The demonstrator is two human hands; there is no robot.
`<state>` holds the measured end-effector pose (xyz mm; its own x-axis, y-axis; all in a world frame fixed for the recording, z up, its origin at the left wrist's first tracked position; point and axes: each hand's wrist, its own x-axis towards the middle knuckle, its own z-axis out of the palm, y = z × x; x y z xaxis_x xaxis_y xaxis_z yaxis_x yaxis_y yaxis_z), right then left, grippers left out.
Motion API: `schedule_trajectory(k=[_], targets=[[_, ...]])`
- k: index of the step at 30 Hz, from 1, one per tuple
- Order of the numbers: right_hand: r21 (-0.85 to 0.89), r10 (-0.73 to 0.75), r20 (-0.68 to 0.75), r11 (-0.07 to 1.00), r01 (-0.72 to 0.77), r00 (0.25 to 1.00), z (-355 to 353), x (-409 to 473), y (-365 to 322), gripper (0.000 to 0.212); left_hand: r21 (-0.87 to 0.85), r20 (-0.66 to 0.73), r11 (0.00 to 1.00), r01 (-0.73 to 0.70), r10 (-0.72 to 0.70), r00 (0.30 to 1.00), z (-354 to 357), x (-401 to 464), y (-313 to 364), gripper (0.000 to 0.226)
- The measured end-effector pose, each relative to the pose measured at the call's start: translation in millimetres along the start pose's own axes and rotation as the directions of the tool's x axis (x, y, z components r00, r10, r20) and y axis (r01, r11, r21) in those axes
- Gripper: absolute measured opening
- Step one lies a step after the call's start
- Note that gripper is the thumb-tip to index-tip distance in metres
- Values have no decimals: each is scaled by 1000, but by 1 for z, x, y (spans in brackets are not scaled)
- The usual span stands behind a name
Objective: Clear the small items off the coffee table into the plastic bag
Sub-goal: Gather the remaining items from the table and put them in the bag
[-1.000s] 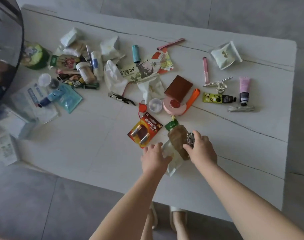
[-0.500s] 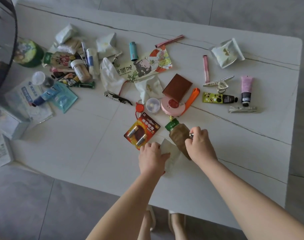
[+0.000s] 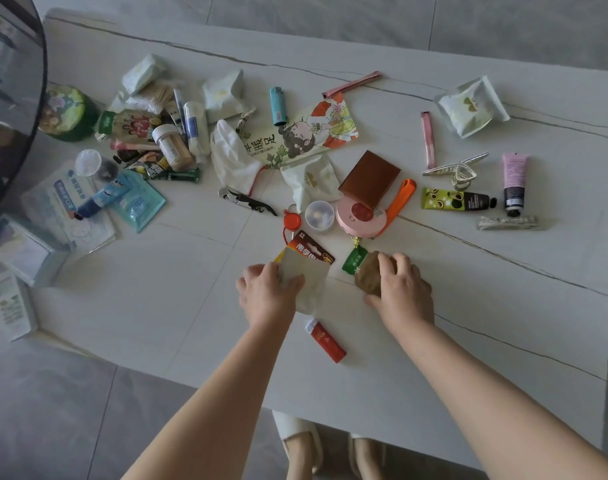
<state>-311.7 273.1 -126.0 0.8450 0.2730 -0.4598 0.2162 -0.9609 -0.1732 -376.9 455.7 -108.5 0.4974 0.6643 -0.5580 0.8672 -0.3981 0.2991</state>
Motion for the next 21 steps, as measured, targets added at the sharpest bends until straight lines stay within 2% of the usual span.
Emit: schedule_trajectory(k=[3, 7, 11, 13, 17, 19, 21], targets=[[2, -36, -11, 999, 36, 999, -2, 0, 0, 65, 21, -35, 999, -28, 29, 999, 0, 4, 2, 45], [79, -70, -72, 994, 76, 995, -8, 4, -2, 43, -139, 1, 990, -10, 11, 1000, 1, 10, 5, 65], [153, -65, -99, 985, 80, 993, -15, 9, -4, 25, -8, 83, 999, 35, -34, 996, 1, 13, 6, 90], [259, -7, -57, 966, 21, 998, -19, 10, -6, 22, 36, 116, 998, 56, -60, 991, 4, 9, 6, 86], [509, 143, 114, 841, -182, 983, -24, 9, -11, 6, -39, 188, 988, 149, -139, 972, 13, 1, 3, 73], [584, 165, 165, 778, -231, 972, -22, 6, -14, 17, -113, 221, 971, 209, -180, 958, 16, 0, 3, 71], [642, 166, 213, 719, -266, 963, -20, 2, -16, 22, -256, 270, 932, 256, -185, 945, 17, -2, 4, 63]])
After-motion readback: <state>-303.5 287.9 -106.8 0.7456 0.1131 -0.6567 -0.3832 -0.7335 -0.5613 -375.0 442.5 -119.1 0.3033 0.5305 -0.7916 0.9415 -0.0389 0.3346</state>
